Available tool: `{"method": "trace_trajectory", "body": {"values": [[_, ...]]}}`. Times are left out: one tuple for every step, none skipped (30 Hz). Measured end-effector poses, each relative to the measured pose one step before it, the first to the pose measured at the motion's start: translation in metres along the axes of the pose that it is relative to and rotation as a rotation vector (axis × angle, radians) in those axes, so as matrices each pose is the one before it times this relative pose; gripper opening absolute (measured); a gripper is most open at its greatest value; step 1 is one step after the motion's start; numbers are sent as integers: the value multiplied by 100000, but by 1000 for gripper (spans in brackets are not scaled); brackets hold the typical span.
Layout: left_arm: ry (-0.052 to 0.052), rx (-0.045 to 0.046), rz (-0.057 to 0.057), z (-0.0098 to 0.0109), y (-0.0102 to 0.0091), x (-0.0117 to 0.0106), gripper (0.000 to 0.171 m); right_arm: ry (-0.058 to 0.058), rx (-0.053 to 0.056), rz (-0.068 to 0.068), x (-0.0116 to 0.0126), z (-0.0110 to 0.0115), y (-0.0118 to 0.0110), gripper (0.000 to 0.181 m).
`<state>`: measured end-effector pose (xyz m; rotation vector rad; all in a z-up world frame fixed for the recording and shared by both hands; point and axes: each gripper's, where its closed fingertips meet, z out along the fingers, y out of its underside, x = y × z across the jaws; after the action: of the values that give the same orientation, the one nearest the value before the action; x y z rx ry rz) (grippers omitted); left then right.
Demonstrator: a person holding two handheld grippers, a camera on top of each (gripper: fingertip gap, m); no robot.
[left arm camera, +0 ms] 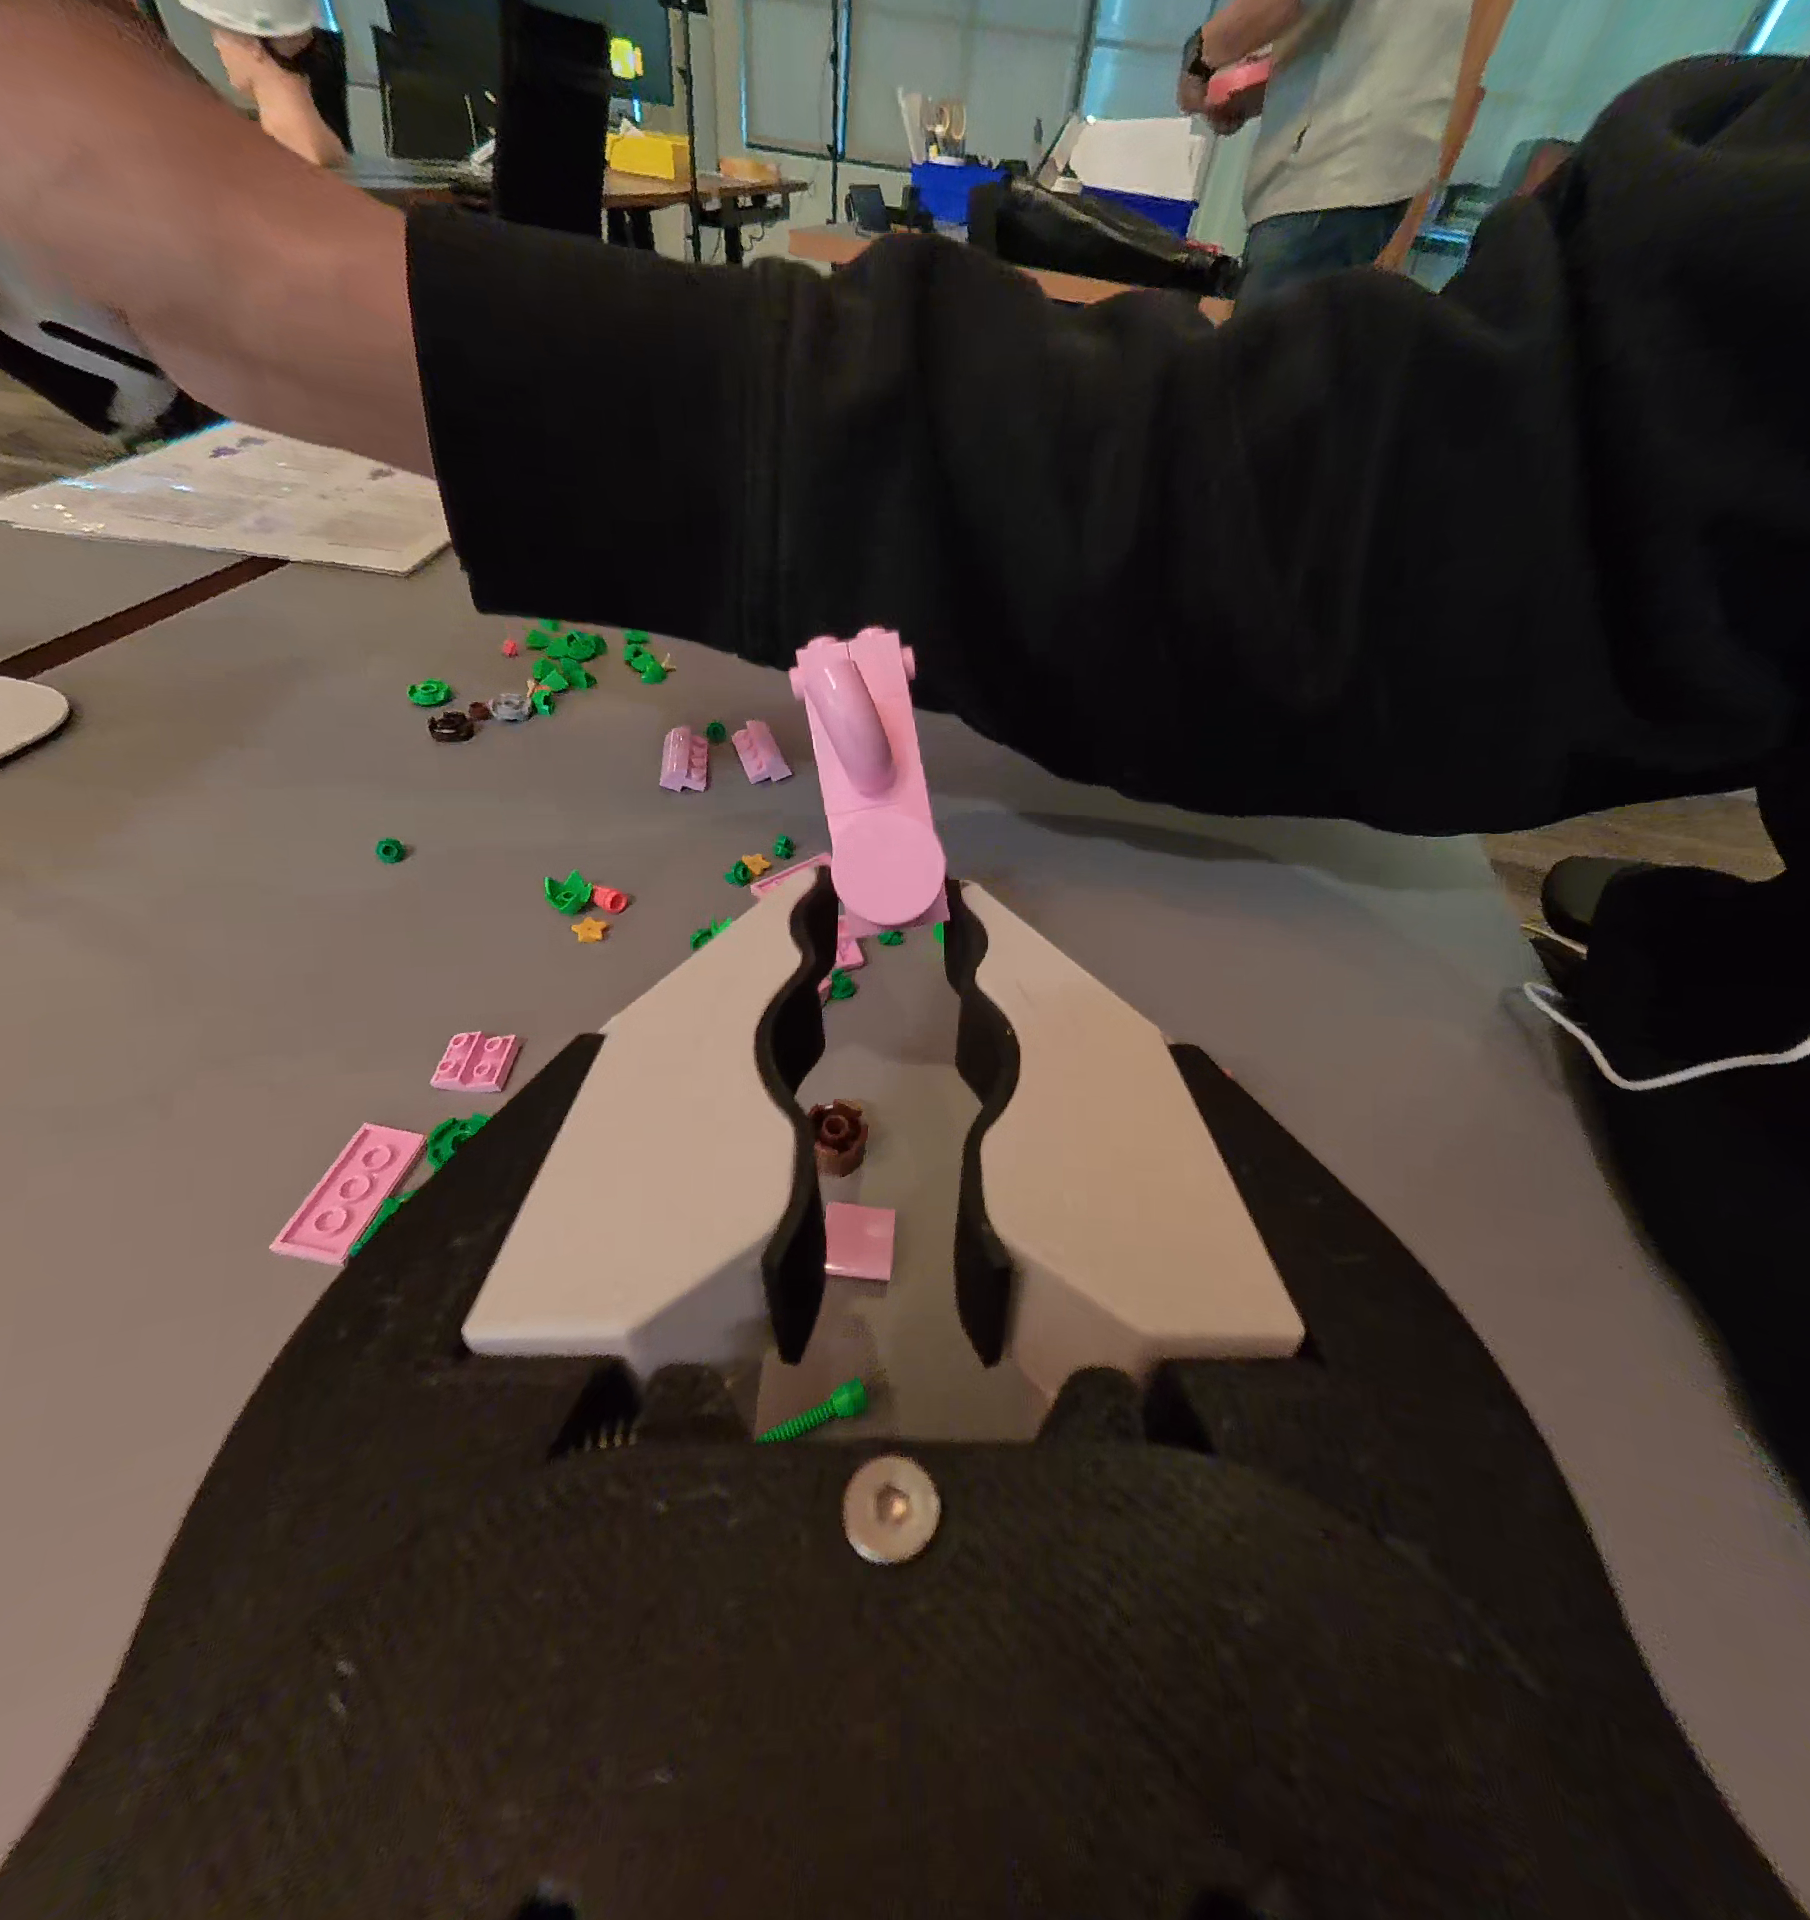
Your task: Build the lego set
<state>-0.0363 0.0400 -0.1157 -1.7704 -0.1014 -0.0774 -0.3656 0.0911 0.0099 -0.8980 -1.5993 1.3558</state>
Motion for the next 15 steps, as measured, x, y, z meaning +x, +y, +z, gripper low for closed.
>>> {"method": "trace_trajectory", "body": {"values": [[393,-34,-64,-2,2,40,18,-3228,137,8029,147,50,127,0],[10,271,45,-22,-40,-2,17,-3131,958,8383,168,-31,75,0],[-172,190,82,-26,-18,-21,17,-1602,1389,7120,322,-85,68,3],[-2,-24,51,-4,-6,-3,17,1647,1034,4574,686,-130,131,4],[108,-120,-49,13,23,18,18,3826,1449,1164,849,-233,20,4],[145,-108,4,12,11,21,18,3685,2196,-1037,640,-307,-154,5],[36,-24,138,-4,-3,26,18,2727,1946,-2262,316,-286,-203,7],[-42,-11,137,-1,5,14,18,1990,1929,-3154,31,-287,-276,10],[75,-20,97,4,-15,36,18,1268,1674,-4313,-194,-239,-316,17],[162,6,77,8,-9,48,18,418,767,-5195,-421,-172,-262,26],[123,9,58,9,-10,44,18,317,312,-5685,-513,-133,-253,34],[93,-50,85,16,5,27,18,422,24,-5787,-523,-132,-250,40],[65,-152,113,19,18,31,18,-213,-71,-5778,-655,-139,-227,42],[5,-164,139,8,21,11,18,-845,-321,-5645,-761,-114,-159,43],[-31,-89,133,16,20,6,18,-220,-933,-5103,-688,-32,-1,47]]}}
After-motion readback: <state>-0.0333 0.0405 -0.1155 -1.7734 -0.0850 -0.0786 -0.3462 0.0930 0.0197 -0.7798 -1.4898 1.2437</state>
